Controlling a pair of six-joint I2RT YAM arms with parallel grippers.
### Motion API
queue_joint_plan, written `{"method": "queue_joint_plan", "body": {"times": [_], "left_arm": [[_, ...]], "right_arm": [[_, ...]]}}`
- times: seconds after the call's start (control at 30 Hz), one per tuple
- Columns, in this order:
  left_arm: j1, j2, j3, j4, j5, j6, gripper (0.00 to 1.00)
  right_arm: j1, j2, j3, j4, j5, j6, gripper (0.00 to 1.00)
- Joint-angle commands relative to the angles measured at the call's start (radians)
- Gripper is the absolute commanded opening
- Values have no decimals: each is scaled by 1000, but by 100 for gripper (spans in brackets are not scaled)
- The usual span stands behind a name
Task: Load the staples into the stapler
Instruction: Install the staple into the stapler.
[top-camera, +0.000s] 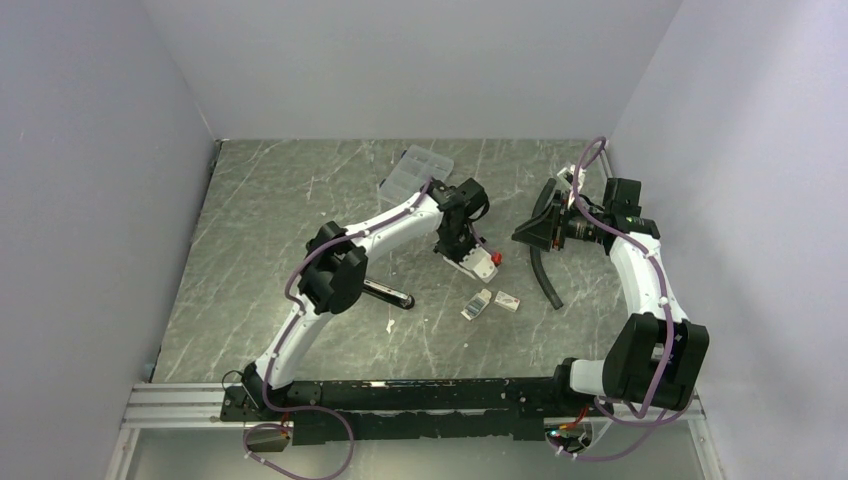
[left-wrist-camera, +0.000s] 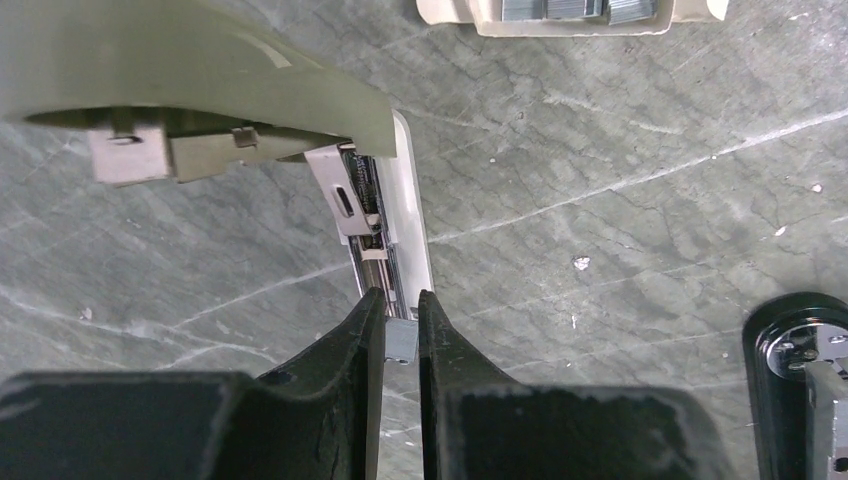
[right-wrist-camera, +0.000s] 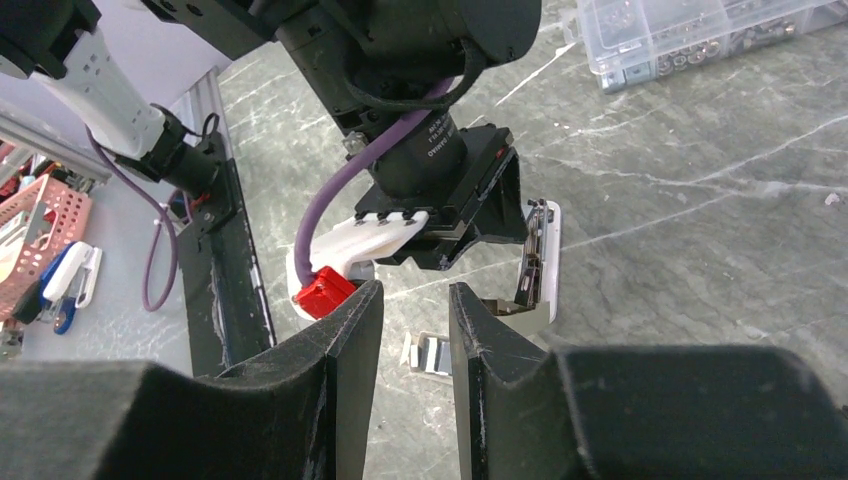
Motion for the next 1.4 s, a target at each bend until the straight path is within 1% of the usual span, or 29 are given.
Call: {"method": "queue_joint_plan", "body": {"times": [0.0, 0.33, 0.53, 0.7, 0.97, 1.37], "left_arm": [[-3, 25, 40, 0, 2, 66, 16], [-2, 25, 77, -27, 17, 69, 14], [0, 11, 128, -64, 64, 55, 14], [18, 22, 138, -62, 105, 52, 12], [62, 31, 164, -75, 228, 26, 10], [164, 43, 206, -99, 542, -49, 10]], "right_arm": [[-4, -4, 37, -5, -30, -44, 34], [-4, 12, 46, -35, -40, -68, 34], [-5, 17, 48, -38, -38, -73, 34], [-4, 24, 50, -45, -36, -80, 33], [-4, 33, 52, -51, -32, -89, 33], [-5, 43, 55, -60, -25, -101, 33]]}}
